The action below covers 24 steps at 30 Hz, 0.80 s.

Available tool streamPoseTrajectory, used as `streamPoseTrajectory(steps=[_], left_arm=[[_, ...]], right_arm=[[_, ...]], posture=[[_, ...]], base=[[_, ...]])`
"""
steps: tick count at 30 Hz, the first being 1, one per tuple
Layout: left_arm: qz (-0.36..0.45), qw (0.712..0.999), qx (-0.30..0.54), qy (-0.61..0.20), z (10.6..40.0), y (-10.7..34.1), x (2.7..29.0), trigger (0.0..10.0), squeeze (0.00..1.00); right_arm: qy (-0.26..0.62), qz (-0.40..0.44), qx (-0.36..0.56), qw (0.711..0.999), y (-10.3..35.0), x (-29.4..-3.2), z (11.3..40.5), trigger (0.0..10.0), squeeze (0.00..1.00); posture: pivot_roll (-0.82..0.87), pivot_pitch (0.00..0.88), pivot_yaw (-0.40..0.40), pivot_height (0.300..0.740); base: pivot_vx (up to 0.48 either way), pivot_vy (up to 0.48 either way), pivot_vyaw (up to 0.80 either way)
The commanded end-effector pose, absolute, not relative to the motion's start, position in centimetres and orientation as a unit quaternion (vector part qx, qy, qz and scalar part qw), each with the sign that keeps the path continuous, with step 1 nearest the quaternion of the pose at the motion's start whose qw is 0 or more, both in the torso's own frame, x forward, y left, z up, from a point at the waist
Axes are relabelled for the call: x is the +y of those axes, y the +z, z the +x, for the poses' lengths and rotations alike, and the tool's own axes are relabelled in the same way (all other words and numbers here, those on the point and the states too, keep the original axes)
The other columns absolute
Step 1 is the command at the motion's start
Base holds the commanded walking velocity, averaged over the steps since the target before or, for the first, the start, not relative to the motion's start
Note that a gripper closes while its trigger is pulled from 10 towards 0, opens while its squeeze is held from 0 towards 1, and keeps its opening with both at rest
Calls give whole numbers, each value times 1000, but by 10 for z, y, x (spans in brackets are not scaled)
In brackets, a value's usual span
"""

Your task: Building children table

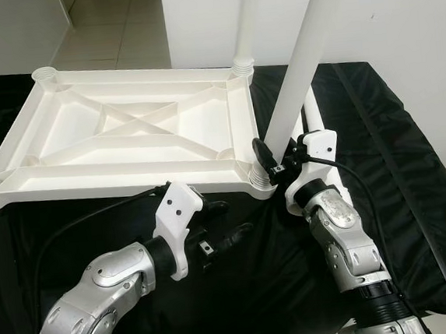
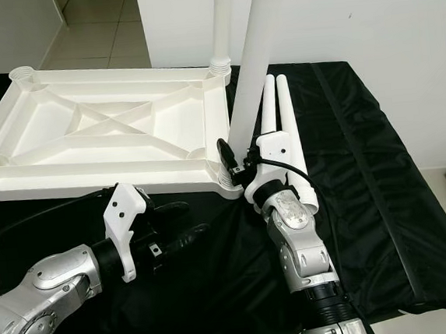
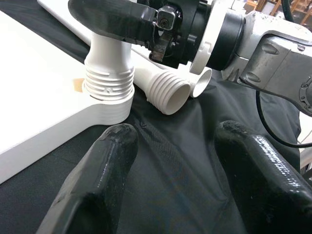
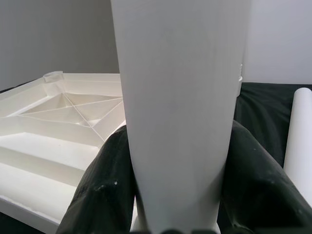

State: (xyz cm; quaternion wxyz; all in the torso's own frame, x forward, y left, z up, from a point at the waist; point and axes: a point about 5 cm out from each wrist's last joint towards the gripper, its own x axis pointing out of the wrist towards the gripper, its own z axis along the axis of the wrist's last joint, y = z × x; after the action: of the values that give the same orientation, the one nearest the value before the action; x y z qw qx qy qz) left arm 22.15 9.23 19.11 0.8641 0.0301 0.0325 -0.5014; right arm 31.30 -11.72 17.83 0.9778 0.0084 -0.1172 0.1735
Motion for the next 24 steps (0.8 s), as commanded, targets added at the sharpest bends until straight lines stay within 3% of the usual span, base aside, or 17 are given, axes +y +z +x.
streamPoseTrajectory(steps=[1, 24], left_arm=[[32, 862, 38, -505, 221, 190, 91, 10000, 0], [32, 863, 38, -502, 219, 189, 91, 10000, 0]], right_arm=[[151, -3, -5, 988, 129, -126, 307, 10000, 0], [-20, 20, -15, 999, 130, -123, 310, 10000, 0]], posture=[[-15, 154, -9, 740], [-3, 140, -20, 740]], base=[[0, 0, 0], [0, 0, 0]])
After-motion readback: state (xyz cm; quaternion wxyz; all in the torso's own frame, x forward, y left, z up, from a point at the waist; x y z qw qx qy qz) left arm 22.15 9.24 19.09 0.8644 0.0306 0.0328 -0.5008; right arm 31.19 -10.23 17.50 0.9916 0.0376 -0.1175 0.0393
